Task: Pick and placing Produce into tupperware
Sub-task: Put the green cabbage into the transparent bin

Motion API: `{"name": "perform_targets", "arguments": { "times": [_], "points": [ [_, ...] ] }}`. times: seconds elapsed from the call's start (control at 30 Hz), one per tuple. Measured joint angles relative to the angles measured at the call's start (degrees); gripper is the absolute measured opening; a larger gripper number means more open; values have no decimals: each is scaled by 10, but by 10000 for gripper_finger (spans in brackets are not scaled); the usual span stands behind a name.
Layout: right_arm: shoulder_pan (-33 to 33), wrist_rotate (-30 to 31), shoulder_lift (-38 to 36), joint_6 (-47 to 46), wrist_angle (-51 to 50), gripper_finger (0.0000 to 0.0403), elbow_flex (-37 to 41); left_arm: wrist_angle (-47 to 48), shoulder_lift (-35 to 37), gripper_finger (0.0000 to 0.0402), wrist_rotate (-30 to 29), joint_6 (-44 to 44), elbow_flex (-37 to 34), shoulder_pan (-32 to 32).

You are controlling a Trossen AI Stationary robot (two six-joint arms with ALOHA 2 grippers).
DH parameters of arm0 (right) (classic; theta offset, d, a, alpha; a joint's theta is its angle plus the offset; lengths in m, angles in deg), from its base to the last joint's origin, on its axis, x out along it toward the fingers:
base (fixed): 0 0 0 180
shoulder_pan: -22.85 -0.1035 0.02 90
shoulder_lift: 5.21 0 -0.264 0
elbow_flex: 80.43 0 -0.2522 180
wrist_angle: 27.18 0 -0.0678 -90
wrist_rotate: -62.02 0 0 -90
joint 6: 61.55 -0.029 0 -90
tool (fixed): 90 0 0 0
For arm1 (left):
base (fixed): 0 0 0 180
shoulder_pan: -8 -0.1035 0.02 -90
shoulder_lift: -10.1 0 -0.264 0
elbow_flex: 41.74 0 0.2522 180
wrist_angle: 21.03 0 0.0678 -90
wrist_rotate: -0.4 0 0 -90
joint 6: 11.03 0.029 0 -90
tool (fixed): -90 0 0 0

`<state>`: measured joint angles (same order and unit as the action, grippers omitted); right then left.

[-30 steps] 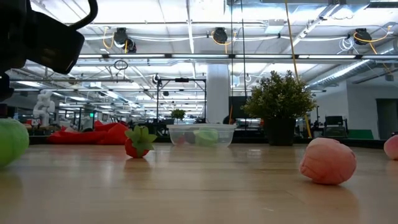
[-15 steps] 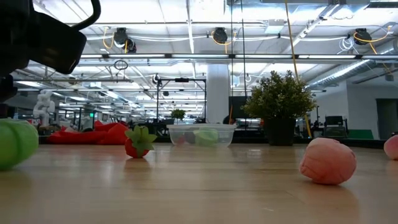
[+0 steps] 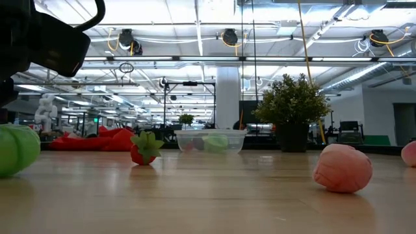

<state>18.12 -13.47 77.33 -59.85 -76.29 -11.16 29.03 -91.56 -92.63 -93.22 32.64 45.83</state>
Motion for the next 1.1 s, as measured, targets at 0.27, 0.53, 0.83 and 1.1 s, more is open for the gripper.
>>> {"name": "perform_targets", "arguments": {
  "times": [0.27,0.53,0.83,1.1],
  "points": [
    [0,0,0,0,2,205,0,10,16,241,-7,3,0,0],
    [0,0,0,0,4,205,0,36,55,241,-38,14,0,-9],
    [0,0,0,0,4,205,0,80,97,241,-80,96,-1,-58],
    [0,0,0,5,4,205,0,108,148,241,-118,209,0,-141]
  ]
}}
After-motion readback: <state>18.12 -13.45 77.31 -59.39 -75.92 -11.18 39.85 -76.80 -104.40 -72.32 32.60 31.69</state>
